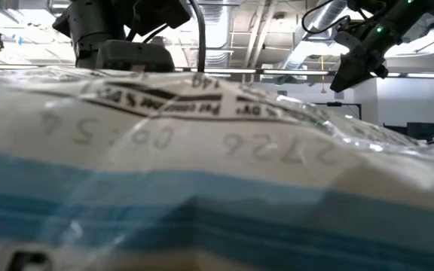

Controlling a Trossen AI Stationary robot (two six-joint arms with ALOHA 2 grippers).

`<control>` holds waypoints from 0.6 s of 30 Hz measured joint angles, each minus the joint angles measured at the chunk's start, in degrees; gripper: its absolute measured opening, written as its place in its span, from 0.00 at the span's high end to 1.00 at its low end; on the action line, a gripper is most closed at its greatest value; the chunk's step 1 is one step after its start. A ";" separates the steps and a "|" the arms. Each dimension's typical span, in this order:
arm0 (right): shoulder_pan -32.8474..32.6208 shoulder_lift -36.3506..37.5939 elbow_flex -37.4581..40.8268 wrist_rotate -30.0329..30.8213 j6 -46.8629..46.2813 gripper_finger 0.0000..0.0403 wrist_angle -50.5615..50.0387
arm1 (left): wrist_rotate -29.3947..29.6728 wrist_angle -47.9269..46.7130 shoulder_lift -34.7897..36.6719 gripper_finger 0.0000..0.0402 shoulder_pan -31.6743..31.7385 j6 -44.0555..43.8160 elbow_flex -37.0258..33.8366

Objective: Pick & Place Food Item
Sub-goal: Put the silver spoon into the green bin

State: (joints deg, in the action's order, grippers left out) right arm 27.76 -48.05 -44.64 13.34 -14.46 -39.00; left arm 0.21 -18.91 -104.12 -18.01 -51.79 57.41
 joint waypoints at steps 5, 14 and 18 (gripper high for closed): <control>0.01 0.00 0.01 0.00 -0.01 0.79 -0.02 | -1.45 -2.33 1.03 1.00 -0.67 -4.52 0.00; 0.00 0.02 0.02 0.00 -0.02 0.79 0.20 | 2.89 -5.43 10.58 1.00 -3.03 -8.99 0.02; -0.01 0.02 0.02 0.00 -0.07 0.79 0.35 | 11.84 -5.36 14.08 1.00 -1.75 -11.83 0.05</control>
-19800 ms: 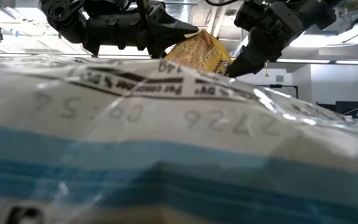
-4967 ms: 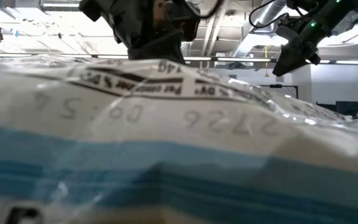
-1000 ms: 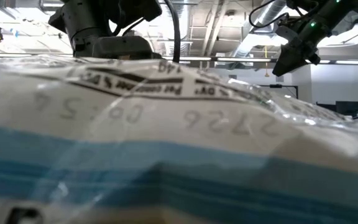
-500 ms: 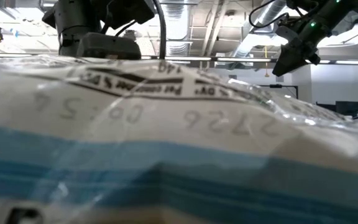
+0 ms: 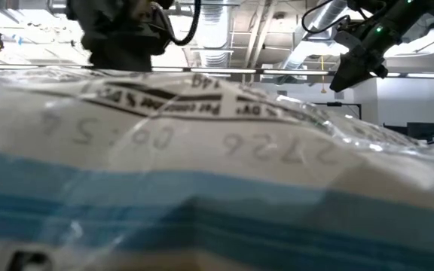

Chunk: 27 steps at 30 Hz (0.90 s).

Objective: Pick & Place Food Item
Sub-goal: Put the silver spoon into the green bin

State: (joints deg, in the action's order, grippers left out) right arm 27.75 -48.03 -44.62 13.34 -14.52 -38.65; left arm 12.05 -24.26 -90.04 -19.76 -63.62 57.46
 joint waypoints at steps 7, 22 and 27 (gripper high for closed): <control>0.00 0.00 0.00 0.00 -0.07 0.79 0.04 | 0.50 1.06 1.06 1.00 4.69 -0.32 -0.01; 0.01 0.00 0.00 0.00 0.02 0.79 0.08 | -4.72 5.30 -0.87 1.00 7.76 -0.33 -0.01; 0.01 0.00 0.00 0.00 0.02 0.79 0.08 | -4.85 5.26 -0.87 1.00 7.71 -1.28 -0.01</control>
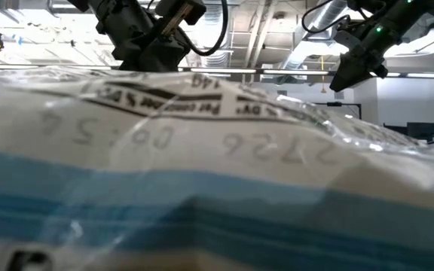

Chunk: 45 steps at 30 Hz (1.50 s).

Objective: Pick & Place Food Item
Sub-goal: Put the silver spoon into the green bin

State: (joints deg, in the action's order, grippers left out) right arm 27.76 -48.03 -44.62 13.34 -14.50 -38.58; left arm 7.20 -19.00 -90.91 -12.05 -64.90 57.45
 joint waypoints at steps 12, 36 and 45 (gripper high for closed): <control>0.01 -0.02 0.00 0.00 0.00 0.79 0.38 | -3.01 0.98 -7.30 1.00 -0.41 1.84 3.81; -0.01 -0.02 0.02 0.02 0.98 0.79 0.25 | -1.55 -15.36 -8.96 1.00 0.09 -0.75 5.46; -0.01 0.00 0.02 0.02 0.96 0.79 0.25 | -1.05 -15.31 -8.96 0.93 0.09 3.23 5.46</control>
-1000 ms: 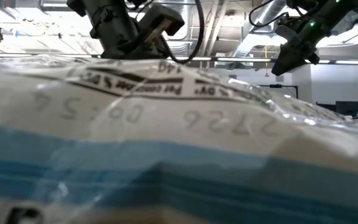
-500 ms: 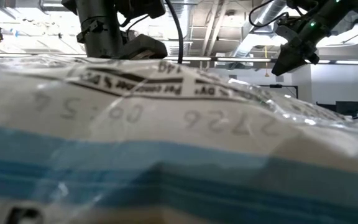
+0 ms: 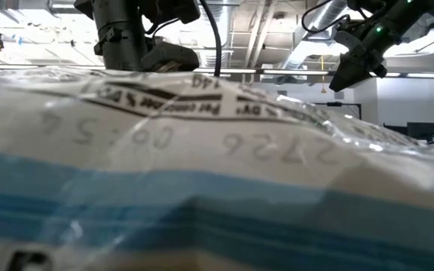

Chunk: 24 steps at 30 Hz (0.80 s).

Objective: Pick & Place Food Item
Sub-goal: Put the silver spoon into the green bin

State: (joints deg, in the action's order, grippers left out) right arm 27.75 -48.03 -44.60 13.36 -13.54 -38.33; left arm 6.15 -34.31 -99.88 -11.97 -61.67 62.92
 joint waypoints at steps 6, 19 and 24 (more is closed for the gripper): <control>0.01 -0.02 0.00 -0.02 0.00 0.79 0.00 | 0.17 0.09 0.02 0.75 0.52 -0.36 0.00; 0.00 -0.02 0.00 0.00 0.00 0.79 -0.02 | 1.11 -0.10 -0.51 0.61 1.55 -0.28 -0.02; 0.01 -0.02 0.00 -0.02 -0.02 0.79 -0.04 | 1.10 0.56 -1.97 0.63 1.55 -0.28 0.05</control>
State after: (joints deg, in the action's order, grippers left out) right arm 27.76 -48.05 -44.60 13.34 -13.56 -38.37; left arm 7.25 -33.75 -101.85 -10.41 -61.95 62.96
